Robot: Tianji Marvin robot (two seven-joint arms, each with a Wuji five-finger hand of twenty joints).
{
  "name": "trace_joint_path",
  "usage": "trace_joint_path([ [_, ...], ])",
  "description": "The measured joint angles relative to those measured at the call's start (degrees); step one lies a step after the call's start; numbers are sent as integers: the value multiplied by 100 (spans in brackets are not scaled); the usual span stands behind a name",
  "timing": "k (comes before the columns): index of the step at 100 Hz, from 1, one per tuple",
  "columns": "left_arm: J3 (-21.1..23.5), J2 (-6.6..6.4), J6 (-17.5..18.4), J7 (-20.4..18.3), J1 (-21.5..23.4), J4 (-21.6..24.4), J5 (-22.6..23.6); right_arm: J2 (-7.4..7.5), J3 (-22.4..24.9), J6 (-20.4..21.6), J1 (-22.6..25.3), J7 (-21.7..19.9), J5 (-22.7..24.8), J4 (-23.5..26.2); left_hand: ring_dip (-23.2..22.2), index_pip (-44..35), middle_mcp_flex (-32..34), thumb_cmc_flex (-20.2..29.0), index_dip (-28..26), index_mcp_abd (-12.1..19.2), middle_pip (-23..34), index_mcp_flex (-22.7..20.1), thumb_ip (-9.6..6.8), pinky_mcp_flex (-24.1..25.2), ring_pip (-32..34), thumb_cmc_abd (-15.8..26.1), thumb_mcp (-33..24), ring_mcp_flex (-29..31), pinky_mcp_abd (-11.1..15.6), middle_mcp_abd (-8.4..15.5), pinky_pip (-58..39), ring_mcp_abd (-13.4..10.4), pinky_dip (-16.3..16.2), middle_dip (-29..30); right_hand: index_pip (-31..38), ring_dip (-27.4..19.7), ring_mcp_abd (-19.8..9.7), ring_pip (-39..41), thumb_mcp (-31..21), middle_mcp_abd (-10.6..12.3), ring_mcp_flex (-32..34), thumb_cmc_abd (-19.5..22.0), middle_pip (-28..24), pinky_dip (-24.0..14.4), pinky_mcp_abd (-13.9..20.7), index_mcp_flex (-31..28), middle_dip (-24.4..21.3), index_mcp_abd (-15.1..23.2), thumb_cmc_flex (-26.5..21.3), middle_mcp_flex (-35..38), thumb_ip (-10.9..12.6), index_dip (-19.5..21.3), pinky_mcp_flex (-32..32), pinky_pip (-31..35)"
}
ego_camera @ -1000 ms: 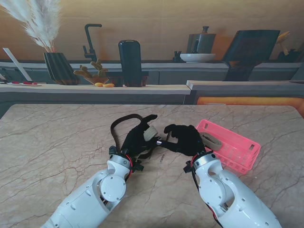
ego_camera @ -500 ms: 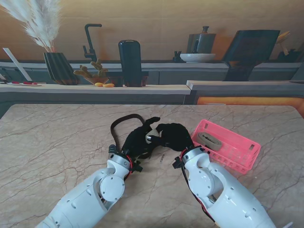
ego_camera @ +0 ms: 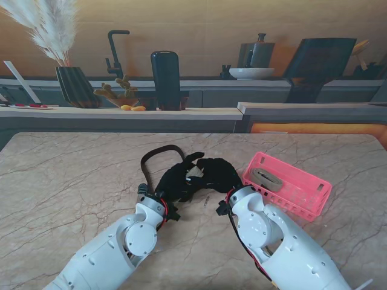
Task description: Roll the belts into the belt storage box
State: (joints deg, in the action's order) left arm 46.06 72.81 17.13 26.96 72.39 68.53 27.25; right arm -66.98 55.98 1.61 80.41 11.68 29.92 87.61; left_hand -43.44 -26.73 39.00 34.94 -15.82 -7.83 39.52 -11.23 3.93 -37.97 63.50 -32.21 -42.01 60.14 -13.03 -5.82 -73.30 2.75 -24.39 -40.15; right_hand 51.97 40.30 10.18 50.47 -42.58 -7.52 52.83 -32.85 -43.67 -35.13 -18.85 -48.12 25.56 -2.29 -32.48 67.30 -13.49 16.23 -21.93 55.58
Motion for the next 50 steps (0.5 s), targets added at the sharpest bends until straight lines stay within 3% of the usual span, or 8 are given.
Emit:
trace_joint_path([
  [3, 6, -11, 1, -71, 2, 27, -2, -14, 45, 0, 39, 43, -27, 18, -33, 41, -159, -38, 4, 38, -298, 0, 0, 329, -317, 4, 105, -284, -59, -16, 279, 252, -58, 228, 0, 0, -27, 0, 0, 29, 0, -3, 0, 0, 2, 0, 0, 0, -5, 1, 0, 15, 0, 1],
  [17, 52, -61, 1, -180, 17, 117, 26, -73, 397, -54, 324, -29, -823, 318, 116, 112, -681, -228, 11, 189, -1153, -3, 0, 1321, -1523, 77, 391, -1193, -244, -97, 1074, 622, -134, 976, 1, 0, -36, 0, 0, 36, 0, -47, 0, 0, 6, 0, 0, 11, -54, 2, -61, 59, 3, 1],
  [27, 127, -65, -20, -188, 58, 174, -16, -69, 611, -79, 465, -282, -789, 512, 304, 121, -933, -319, 12, 223, -1407, -4, 5, 1628, -2059, 67, 571, -1616, -273, -149, 1349, 681, -198, 1195, 1, 0, -49, 0, 0, 43, 0, -47, 0, 0, 7, 6, 0, 11, -54, 2, -61, 59, 5, 1],
  [37, 181, -65, -32, -157, 96, 213, -21, -60, 742, -80, 571, -267, -837, 621, 424, 121, -1009, -321, 12, 279, -1478, -5, 26, 1775, -2431, 74, 673, -1906, -278, -151, 1480, 694, -261, 1273, 1, 0, -62, 0, 3, 53, 0, -47, 0, 1, 12, 60, 0, 23, -75, 2, -61, 59, 8, 2],
  [50, 221, -62, 90, -45, 119, 210, -15, -83, 954, -161, 751, -196, -1584, 802, 611, 121, -1215, -284, 12, 303, -1542, -5, 28, 1959, -2910, 76, 676, -2277, -280, -144, 1693, 681, -271, 1332, 1, 11, -65, 8, 20, 56, -18, -47, -32, 4, 81, 198, 90, 23, -168, -51, -61, 228, 68, 2],
])
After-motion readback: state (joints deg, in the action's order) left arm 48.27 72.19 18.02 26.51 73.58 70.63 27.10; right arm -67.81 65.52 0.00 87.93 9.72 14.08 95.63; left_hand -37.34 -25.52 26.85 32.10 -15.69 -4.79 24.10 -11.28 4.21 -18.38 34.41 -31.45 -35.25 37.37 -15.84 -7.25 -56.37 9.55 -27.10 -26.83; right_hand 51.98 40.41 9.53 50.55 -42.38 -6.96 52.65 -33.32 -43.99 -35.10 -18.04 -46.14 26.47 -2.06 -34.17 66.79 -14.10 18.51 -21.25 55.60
